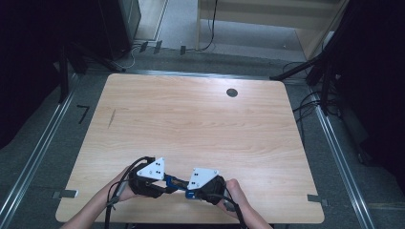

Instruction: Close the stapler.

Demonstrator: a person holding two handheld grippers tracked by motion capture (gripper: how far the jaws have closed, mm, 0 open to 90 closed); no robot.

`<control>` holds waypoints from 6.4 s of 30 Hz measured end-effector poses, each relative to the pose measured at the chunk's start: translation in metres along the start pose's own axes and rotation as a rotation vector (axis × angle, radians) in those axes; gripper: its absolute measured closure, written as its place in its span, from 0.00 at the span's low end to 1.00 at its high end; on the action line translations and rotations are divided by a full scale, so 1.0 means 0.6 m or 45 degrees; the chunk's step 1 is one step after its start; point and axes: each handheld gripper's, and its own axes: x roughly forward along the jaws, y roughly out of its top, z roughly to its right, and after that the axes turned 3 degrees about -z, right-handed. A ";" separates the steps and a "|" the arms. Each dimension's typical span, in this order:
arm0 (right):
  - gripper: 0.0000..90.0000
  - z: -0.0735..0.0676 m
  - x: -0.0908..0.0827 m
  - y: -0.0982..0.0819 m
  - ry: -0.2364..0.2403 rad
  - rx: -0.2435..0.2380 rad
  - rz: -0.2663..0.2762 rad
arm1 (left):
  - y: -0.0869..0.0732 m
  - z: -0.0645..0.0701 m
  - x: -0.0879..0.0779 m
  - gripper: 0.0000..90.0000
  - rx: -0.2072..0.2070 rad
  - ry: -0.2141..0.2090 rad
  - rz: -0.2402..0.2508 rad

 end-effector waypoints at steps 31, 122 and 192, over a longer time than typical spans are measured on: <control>1.00 0.021 -0.039 -0.029 -0.004 0.069 0.010 | 0.043 0.013 0.042 0.72 0.026 0.048 0.134; 0.99 0.063 -0.103 -0.095 -0.045 0.388 -0.222 | 0.031 0.017 0.112 0.62 -0.054 0.090 -0.103; 0.00 0.184 -0.176 -0.267 -0.523 0.855 -0.278 | -0.112 -0.119 -0.008 0.07 -0.734 0.790 -0.192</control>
